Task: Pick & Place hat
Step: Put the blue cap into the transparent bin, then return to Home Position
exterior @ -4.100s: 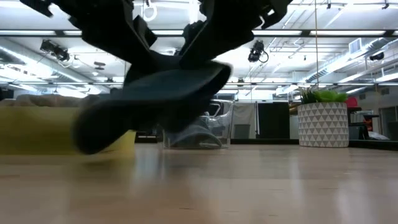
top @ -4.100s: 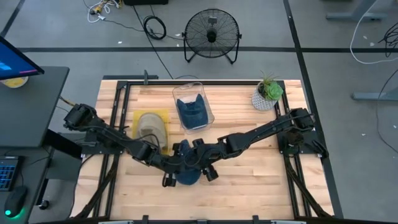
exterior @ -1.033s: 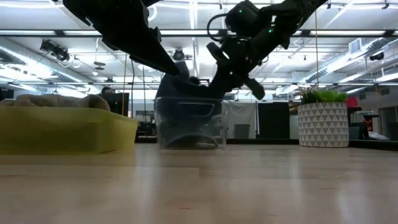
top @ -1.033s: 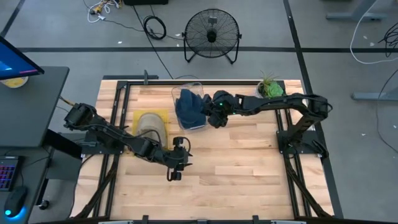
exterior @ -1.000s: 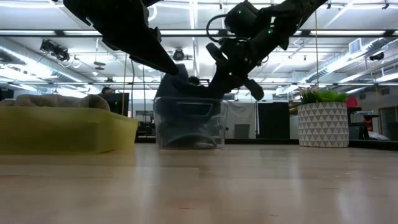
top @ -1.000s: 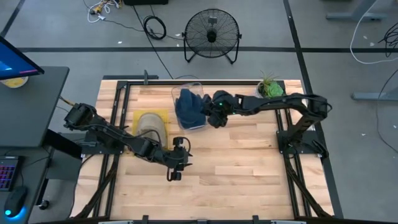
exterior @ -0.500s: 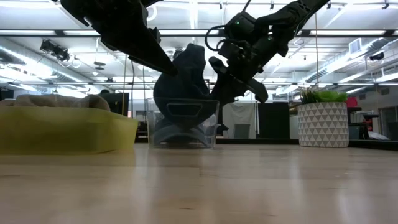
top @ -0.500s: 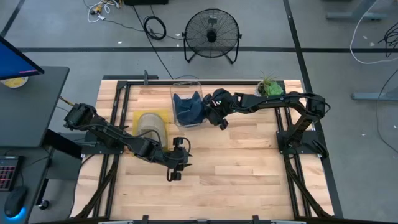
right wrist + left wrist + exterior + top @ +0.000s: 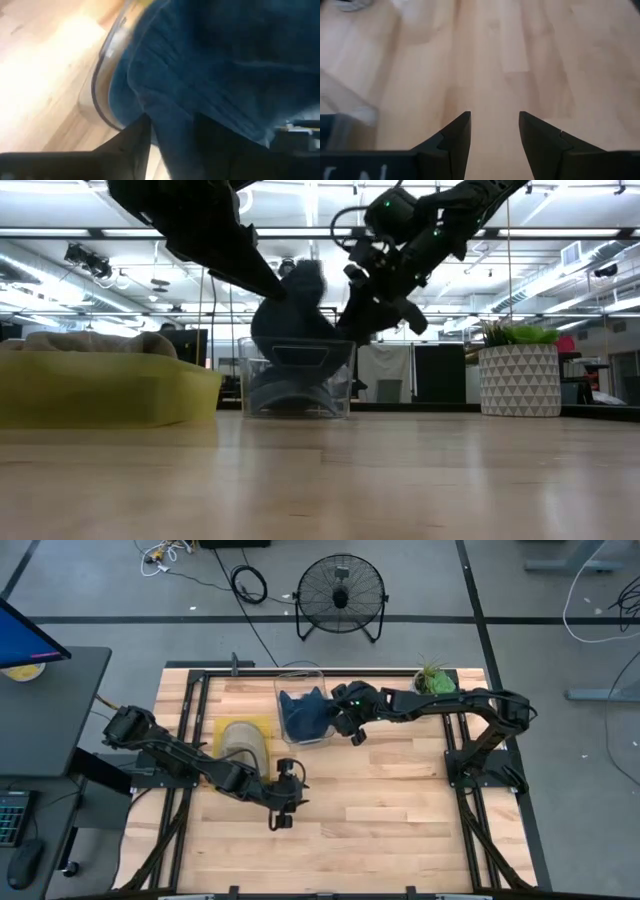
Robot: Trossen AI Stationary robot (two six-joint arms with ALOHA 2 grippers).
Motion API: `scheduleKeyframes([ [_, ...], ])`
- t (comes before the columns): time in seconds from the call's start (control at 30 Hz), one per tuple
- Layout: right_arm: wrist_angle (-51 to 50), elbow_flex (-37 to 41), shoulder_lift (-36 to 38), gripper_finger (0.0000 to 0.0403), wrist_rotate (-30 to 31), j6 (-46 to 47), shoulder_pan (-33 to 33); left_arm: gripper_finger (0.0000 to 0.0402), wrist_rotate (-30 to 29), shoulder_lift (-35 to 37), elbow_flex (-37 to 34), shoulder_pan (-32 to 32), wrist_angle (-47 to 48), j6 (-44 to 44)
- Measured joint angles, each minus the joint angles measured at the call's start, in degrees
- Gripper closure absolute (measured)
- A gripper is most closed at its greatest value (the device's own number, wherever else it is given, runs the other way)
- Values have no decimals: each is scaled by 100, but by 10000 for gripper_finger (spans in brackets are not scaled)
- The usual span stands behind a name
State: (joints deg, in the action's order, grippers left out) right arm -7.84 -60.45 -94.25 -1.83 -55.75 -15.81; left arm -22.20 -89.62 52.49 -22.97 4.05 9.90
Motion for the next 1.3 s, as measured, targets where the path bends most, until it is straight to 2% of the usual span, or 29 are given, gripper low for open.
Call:
scheduleKeyframes([
  [0.2,206,0,358,230,-15,32,77,248,-899,398,0,-3,27,38],
  [0.3,427,0,499,228,-6,363,67,260,-1443,728,2,39,66,149],
  [0.43,303,0,732,235,-1,962,121,272,-1619,1104,6,196,212,174],
  [0.6,128,0,1245,257,-8,1799,451,286,-1618,1430,5,371,563,197],
  [0.77,-441,0,2029,289,-12,3182,933,305,-1727,1879,2,390,710,18],
  [0.87,-883,0,2578,315,-12,3868,1258,320,-1908,2323,2,321,846,-6],
  [0.97,-1251,0,3107,343,-16,4399,1554,333,-1961,2891,2,236,1116,-407],
  [1.07,-1573,-2,3586,369,-12,4590,1852,344,-1976,3514,2,128,1597,-436],
  [1.17,-1879,-2,3999,391,-16,4589,2021,354,-2228,4135,4,51,2184,-179],
  [1.3,-2056,150,4428,397,-6,4612,2076,368,-2434,4905,-132,28,3051,426],
])
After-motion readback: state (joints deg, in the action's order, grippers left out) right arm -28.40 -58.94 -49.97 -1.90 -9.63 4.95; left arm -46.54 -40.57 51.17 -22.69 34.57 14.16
